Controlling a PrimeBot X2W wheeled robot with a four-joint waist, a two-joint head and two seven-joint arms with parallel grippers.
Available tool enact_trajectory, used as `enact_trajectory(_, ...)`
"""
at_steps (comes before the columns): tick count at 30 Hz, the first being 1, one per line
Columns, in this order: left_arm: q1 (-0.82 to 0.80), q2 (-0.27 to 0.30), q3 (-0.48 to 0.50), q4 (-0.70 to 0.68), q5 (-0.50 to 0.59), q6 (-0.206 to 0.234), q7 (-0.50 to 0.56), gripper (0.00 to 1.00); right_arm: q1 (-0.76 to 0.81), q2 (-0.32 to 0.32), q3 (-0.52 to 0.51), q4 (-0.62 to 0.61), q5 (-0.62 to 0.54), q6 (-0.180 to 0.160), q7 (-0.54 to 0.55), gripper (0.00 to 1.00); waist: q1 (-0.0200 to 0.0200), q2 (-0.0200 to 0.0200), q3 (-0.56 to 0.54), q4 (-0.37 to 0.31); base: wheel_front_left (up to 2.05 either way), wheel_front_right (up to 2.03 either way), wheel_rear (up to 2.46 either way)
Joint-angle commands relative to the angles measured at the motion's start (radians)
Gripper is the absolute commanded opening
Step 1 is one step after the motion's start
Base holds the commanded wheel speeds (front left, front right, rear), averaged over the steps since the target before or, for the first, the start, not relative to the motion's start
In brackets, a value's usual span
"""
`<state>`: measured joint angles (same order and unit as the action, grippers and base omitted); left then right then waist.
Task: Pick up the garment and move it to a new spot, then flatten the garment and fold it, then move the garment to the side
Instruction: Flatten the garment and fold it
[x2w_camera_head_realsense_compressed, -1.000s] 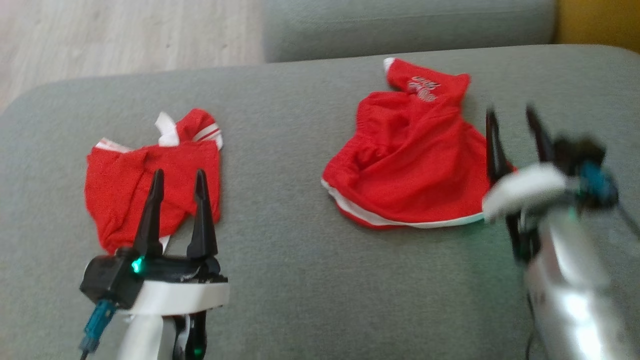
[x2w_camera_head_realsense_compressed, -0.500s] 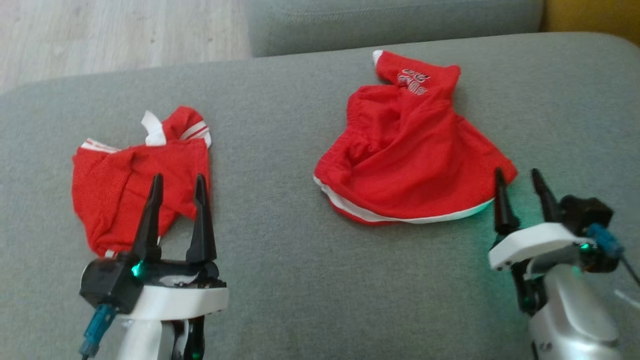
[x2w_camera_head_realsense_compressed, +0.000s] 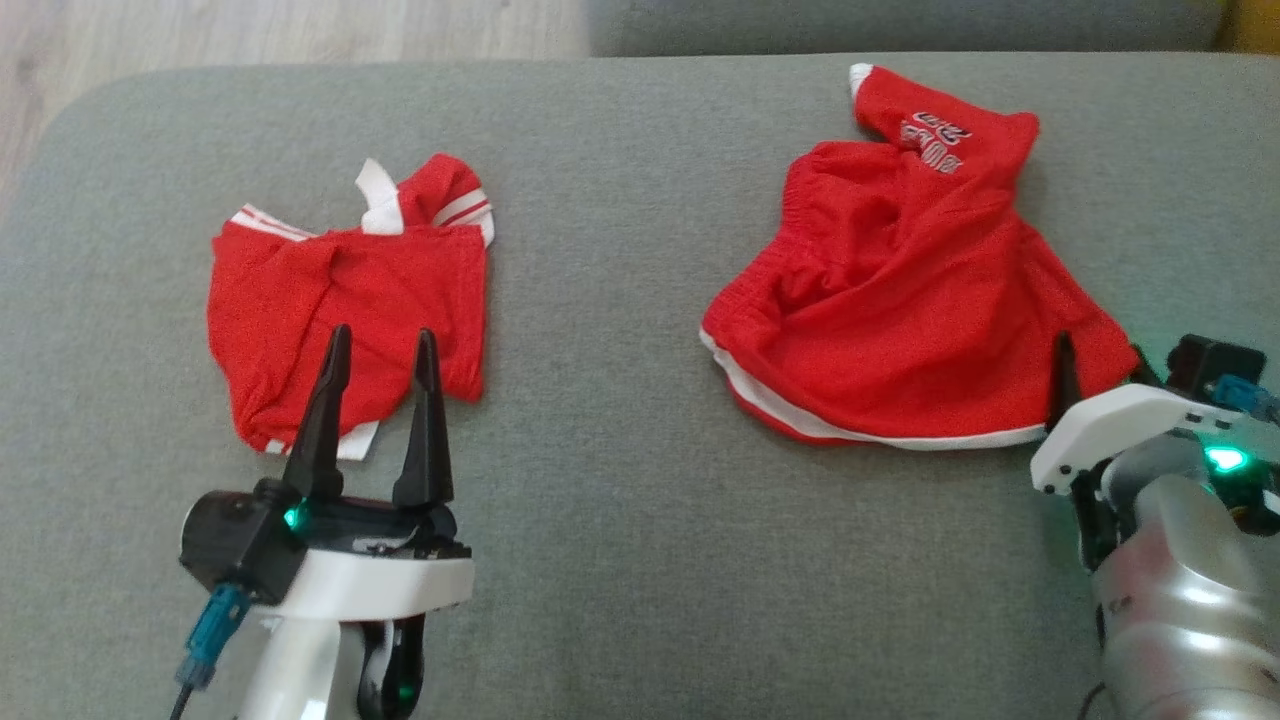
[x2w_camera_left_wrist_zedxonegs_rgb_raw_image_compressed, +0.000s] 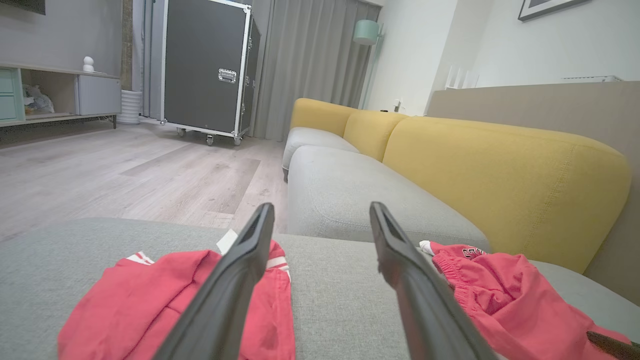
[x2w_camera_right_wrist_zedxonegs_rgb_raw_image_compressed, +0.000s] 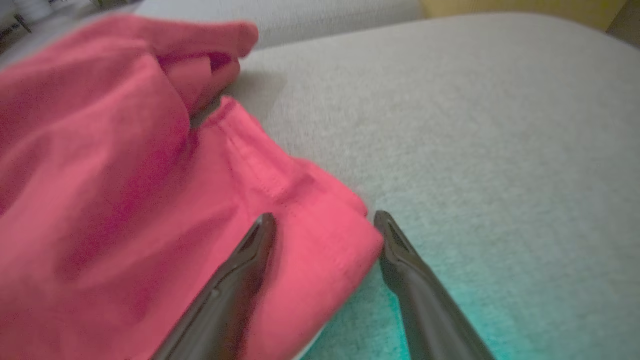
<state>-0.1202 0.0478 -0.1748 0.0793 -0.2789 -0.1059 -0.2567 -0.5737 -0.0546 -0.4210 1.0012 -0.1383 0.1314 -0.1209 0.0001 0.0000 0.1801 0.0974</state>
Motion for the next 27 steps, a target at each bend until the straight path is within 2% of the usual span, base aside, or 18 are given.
enact_trajectory(1,-0.042,0.002,0.023,-0.029,-0.002,-0.005,-0.005,1.00,-0.037,0.004,0.017,-0.010,-0.018,-0.001,0.001,1.00,-0.0001,0.0000,0.008,0.012,0.00,0.00,0.00)
enact_trajectory(2,-0.044,0.002,0.021,-0.027,-0.003,-0.005,-0.005,1.00,-0.049,0.004,0.005,0.012,-0.035,-0.001,0.006,1.00,-0.0001,0.0000,0.009,0.016,0.00,0.00,0.00)
enact_trajectory(3,-0.044,0.002,0.020,-0.026,-0.003,-0.006,-0.005,1.00,-0.062,0.004,0.000,0.035,-0.045,-0.001,0.006,0.48,-0.0001,0.0000,0.009,0.020,0.00,0.00,0.00)
enact_trajectory(4,-0.045,0.002,0.020,-0.025,-0.004,-0.006,-0.005,1.00,-0.075,0.004,0.000,0.051,-0.059,-0.001,-0.001,0.00,-0.0001,0.0000,0.009,0.021,0.00,0.00,0.00)
enact_trajectory(9,-0.042,0.002,0.027,-0.019,-0.003,-0.001,-0.005,1.00,-0.115,0.004,-0.028,0.065,-0.140,-0.001,-0.084,0.00,-0.0001,0.0000,-0.015,0.021,0.00,0.00,0.00)
enact_trajectory(14,-0.031,0.002,0.033,-0.023,-0.005,0.003,-0.005,1.00,-0.118,0.004,-0.068,-0.003,-0.245,-0.001,-0.107,0.00,-0.0001,0.0000,-0.033,0.007,0.00,0.00,0.00)
enact_trajectory(17,-0.028,0.002,0.031,-0.027,-0.008,0.006,-0.005,1.00,-0.114,0.004,-0.114,-0.055,-0.312,-0.001,-0.093,0.00,-0.0001,0.0000,-0.039,0.004,0.00,0.00,0.00)
enact_trajectory(21,-0.028,0.002,0.026,-0.028,-0.011,0.009,-0.005,1.00,-0.097,0.004,-0.186,-0.095,-0.394,-0.001,-0.019,0.00,-0.0001,0.0000,-0.044,0.002,0.00,0.00,0.00)
enact_trajectory(22,-0.028,0.002,0.025,-0.028,-0.012,0.010,-0.005,1.00,-0.097,0.004,-0.199,-0.097,-0.402,-0.001,-0.011,1.00,-0.0001,0.0000,-0.045,0.002,0.00,0.00,0.00)
enact_trajectory(27,-0.024,0.002,0.031,-0.032,-0.013,0.013,-0.005,1.00,-0.117,0.004,-0.200,-0.085,-0.385,-0.001,-0.084,1.00,-0.0001,0.0000,-0.052,-0.015,0.00,0.00,0.00)
